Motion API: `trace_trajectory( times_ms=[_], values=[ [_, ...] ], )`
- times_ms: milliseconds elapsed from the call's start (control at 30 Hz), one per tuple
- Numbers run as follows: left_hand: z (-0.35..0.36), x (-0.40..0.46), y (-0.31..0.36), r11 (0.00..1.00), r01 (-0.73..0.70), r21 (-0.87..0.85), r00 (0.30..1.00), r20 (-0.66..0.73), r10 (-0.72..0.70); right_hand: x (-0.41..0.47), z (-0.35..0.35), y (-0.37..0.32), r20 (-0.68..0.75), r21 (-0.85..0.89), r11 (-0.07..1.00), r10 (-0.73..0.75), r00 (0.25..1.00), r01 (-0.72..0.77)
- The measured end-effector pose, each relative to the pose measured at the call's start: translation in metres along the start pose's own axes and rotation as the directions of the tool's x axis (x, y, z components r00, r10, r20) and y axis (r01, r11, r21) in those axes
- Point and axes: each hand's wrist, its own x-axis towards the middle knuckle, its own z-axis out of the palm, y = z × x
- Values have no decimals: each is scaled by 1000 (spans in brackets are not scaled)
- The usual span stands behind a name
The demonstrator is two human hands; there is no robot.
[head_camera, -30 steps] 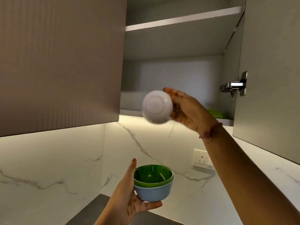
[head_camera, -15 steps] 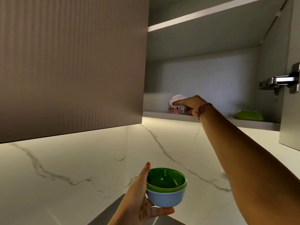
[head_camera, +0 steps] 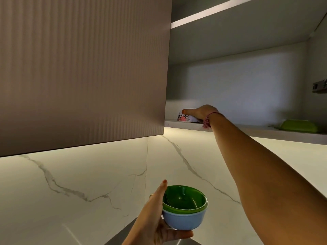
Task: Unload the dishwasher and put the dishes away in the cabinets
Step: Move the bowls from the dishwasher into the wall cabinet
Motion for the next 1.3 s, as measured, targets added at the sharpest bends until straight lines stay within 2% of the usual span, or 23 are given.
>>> trace_trajectory(
  times_ms=[200,300,367,433,467,500,533,567,600,633,667,700,800,900,1033,1167,1300],
  values=[
    [-5,2,-1,1000,11,12,999,-53,-10,5,15,-5,33,-280,955,-91,995,97],
    [-4,-7,-4,999,36,19,998,-58,-35,1,19,-6,36,-309,947,-85,996,92],
    [-4,-15,-4,1000,18,25,998,-60,-16,-7,19,-8,-108,-302,946,-156,982,117],
    [-2,-22,-1,1000,-16,13,999,-43,17,-32,18,-7,-318,-276,926,-339,885,256],
    [-2,-25,1,999,-40,5,998,-37,41,-52,17,-6,-342,-226,897,-439,831,381],
    [0,-28,2,998,-70,-2,997,-32,70,-77,15,-3,-278,-170,845,-535,798,507],
    [1,-30,4,995,-104,-9,994,-28,103,-102,13,1,-112,-123,792,-609,785,598],
    [3,-33,7,991,-135,-20,990,-28,135,-129,12,6,122,-96,767,-624,772,635],
    [5,-35,9,986,-160,-36,987,-34,159,-155,13,13,369,-95,763,-570,735,639],
    [7,-36,10,984,-171,-51,985,-40,169,-175,15,22,555,-99,762,-491,671,640],
    [8,-37,12,983,-172,-62,985,-45,169,-189,16,31,661,-99,765,-427,617,636],
    [9,-37,13,984,-167,-67,985,-52,164,-198,17,38,705,-79,776,-400,585,626],
    [14,-38,12,988,-130,-82,991,-48,127,-204,6,48,717,21,789,-440,541,614],
    [22,-38,9,985,-81,-154,997,-24,78,-205,-9,50,741,41,774,-448,500,632],
    [31,-37,7,958,-82,-275,996,10,88,-202,-23,46,679,44,790,-473,562,612],
    [38,-42,10,960,-132,-249,987,56,150,-201,-39,43,648,98,831,-471,599,548],
    [38,-49,15,964,-185,-193,974,92,205,-200,-42,45,627,168,901,-410,662,400]
  ],
)
